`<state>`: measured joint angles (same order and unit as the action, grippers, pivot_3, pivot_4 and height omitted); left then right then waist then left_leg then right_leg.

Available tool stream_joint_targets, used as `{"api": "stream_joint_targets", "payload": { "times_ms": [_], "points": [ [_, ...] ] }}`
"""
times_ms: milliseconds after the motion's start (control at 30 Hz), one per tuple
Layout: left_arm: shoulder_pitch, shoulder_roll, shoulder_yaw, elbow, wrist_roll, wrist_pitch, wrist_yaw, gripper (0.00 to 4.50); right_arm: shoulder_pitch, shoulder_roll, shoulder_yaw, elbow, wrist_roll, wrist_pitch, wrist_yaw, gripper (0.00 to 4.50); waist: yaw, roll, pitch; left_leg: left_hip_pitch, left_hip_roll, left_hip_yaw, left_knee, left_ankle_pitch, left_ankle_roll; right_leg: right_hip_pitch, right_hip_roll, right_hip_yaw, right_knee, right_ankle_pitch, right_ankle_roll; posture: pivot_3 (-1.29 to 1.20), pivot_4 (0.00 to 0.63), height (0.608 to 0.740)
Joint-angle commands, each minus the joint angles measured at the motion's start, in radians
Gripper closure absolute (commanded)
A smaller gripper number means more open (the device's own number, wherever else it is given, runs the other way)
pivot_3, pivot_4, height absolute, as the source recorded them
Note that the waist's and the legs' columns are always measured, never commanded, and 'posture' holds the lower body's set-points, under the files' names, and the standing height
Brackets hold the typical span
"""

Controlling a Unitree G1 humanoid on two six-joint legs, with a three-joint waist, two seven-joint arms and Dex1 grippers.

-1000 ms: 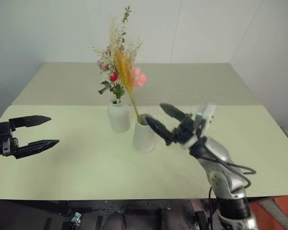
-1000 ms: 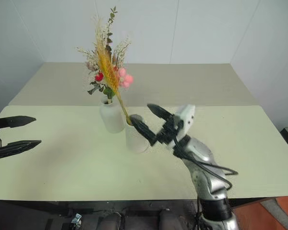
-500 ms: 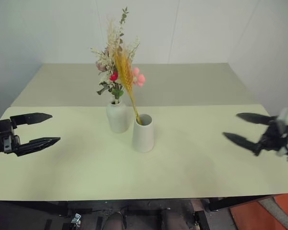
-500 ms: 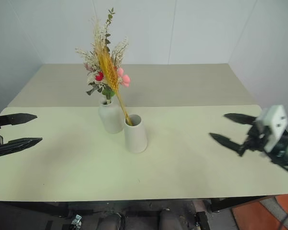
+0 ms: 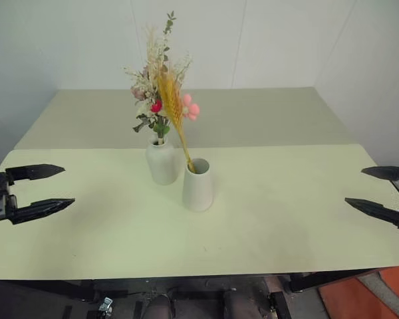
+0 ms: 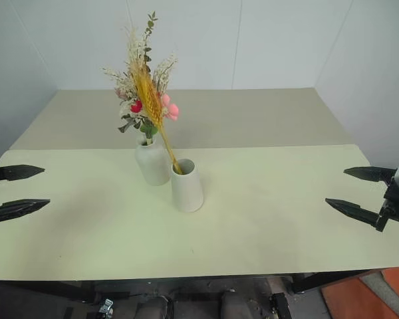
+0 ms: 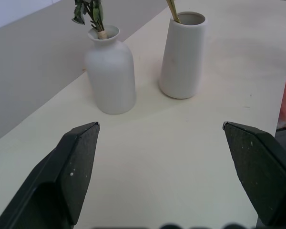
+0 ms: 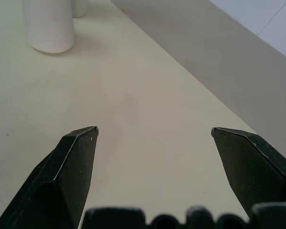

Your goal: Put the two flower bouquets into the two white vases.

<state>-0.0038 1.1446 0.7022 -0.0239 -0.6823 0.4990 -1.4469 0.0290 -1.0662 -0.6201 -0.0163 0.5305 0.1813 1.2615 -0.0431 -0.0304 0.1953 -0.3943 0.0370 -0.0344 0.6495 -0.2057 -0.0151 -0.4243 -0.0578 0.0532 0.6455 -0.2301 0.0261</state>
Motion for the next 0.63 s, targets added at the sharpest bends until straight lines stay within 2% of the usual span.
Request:
{"api": "stream_joint_targets", "payload": {
  "times_ms": [33,633],
  "points": [
    [-0.017,0.013,0.033,-0.002,-0.002,-0.020,-0.001,0.00,0.003,0.004,-0.035,-0.036,-0.001,-0.023,-0.006,0.04,0.000,0.000,0.000,0.000,0.000,0.000,0.000,0.000,0.000,0.000,0.000,0.001,0.000,0.000,0.000,0.00,0.150,0.740],
    [-0.056,0.005,0.006,0.010,0.007,-0.036,0.018,0.00,0.041,0.044,-0.045,-0.058,0.006,-0.029,0.003,0.04,-0.001,0.000,0.000,0.004,0.000,0.007,-0.002,0.000,0.000,0.000,0.000,0.007,0.000,0.001,0.001,0.00,0.150,0.740]
  ]
}}
